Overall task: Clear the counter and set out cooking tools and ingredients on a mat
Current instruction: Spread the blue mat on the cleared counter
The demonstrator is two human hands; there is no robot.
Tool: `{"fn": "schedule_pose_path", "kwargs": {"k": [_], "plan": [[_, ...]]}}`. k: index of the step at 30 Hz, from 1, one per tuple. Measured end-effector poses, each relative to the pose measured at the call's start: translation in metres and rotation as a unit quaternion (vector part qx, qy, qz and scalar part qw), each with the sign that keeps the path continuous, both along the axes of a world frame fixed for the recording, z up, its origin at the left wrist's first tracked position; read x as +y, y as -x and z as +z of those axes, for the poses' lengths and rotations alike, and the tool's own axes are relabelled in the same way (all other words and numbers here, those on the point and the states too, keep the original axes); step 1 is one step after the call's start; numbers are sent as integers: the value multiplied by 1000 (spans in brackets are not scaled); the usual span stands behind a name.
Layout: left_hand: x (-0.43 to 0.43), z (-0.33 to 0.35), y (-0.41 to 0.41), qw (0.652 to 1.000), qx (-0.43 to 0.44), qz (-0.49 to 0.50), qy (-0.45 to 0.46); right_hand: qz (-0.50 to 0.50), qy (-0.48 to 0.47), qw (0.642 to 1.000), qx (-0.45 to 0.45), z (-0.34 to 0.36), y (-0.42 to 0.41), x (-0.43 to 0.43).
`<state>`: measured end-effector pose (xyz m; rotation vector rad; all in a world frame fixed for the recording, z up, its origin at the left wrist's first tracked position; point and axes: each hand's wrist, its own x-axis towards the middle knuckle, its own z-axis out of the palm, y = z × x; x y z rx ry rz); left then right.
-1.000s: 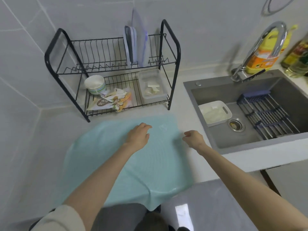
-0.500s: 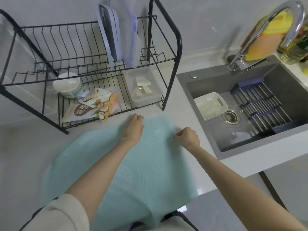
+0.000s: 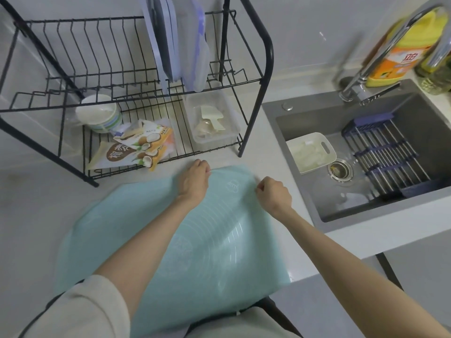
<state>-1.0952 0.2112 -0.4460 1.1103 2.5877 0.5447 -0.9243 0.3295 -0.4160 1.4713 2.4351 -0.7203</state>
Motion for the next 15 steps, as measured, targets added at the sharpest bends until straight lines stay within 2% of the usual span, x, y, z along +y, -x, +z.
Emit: {"fn": "schedule_pose_path", "kwargs": {"k": [5,8,11,15], "plan": [[6,4,3,999,5,39,-26,35,-35,999,14,3,12,15],[7,3,1,998,-7,57,-28,41,-20,999,-3,-1,14,19],[5,3,-4,996,-32,76,-32,13,31,999,16,-8,12,22],[-3,7,-12,993,-61,84,-47,-91,175,971,134,-8,17,33]]}}
